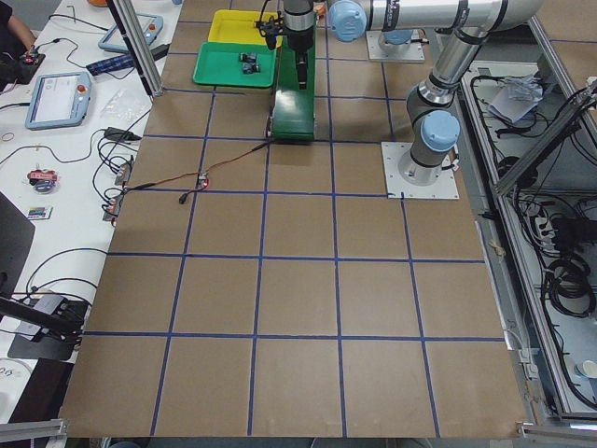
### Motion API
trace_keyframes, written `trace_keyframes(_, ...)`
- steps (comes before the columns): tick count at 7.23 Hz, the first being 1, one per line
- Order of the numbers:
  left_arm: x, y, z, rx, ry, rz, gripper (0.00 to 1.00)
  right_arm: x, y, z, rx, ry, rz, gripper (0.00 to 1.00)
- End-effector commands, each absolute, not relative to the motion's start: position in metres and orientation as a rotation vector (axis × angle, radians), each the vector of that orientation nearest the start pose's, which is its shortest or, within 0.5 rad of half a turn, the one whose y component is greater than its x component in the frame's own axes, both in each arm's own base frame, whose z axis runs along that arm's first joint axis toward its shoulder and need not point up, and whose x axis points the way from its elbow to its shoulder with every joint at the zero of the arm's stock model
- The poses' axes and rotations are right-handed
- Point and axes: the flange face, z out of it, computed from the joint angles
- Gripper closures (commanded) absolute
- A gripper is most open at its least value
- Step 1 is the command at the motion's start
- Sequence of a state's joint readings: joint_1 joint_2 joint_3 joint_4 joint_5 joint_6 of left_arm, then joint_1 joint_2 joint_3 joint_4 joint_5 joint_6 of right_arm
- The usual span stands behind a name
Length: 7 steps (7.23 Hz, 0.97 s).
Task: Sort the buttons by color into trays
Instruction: 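Grasp the yellow button with the right gripper and lift it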
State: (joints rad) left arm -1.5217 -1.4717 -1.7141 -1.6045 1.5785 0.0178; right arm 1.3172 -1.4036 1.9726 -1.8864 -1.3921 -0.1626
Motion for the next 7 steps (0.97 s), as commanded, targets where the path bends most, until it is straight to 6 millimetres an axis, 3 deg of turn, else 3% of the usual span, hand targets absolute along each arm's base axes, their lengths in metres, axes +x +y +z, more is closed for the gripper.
trace_keyframes(1,-0.111,-0.447,0.462,-0.048,3.132,0.118,0.0,0.026,-0.497,0.242,0.163,2.898,0.337,0.06)
trace_keyframes(2,-0.11,-0.447,0.462,-0.047,3.131,0.118,0.0,0.026,-0.499,0.243,0.153,2.902,0.326,0.21)
trace_keyframes(3,-0.111,-0.446,0.462,-0.048,3.132,0.118,0.0,0.025,-0.501,0.246,0.149,2.907,0.313,0.52)
trace_keyframes(4,-0.111,-0.447,0.461,-0.048,3.134,0.123,0.0,0.024,-0.501,0.248,0.146,2.913,0.313,0.88)
trace_keyframes(5,-0.111,-0.447,0.461,-0.047,3.132,0.123,0.0,0.017,-0.505,0.251,0.122,2.979,0.313,1.0)
trace_keyframes(7,-0.111,-0.447,0.461,-0.048,3.135,0.123,0.0,0.006,-0.538,0.301,0.116,3.007,0.275,1.0)
